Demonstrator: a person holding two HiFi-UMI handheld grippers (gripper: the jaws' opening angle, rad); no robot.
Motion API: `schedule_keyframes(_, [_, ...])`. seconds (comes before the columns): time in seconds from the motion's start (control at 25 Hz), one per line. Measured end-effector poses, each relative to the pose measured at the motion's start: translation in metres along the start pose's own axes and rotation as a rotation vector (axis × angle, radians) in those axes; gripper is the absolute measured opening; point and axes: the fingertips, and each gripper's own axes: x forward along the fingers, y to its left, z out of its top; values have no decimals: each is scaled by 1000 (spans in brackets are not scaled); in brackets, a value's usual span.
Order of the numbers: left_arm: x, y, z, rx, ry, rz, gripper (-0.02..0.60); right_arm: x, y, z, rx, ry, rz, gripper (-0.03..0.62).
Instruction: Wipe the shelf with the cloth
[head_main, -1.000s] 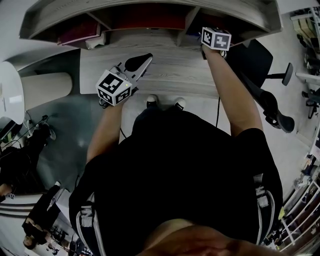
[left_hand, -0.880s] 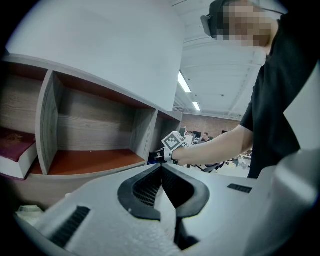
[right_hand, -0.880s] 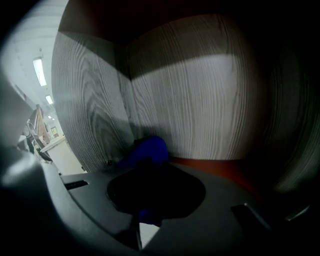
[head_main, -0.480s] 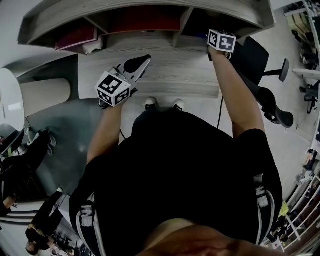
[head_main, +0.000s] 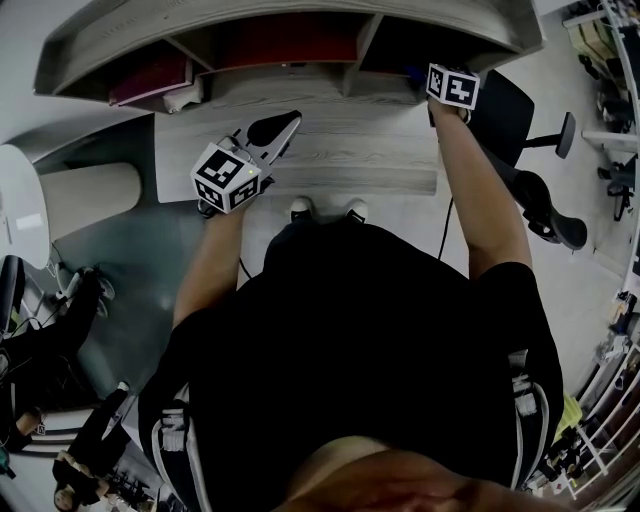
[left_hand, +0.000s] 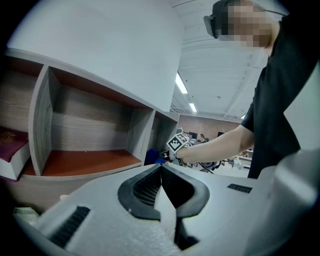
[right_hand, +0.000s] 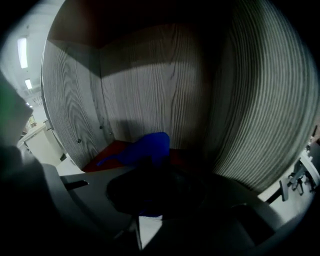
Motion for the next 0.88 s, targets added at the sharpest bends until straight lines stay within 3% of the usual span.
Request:
schedule_keyframes(0.56, [-5, -2, -11, -17, 11, -4, 17, -9, -19, -8, -28, 25, -98, 54])
schedule_keyframes(0.88, [-4, -8, -12, -18, 5, -1, 17, -13, -18, -9, -109, 32, -127, 54])
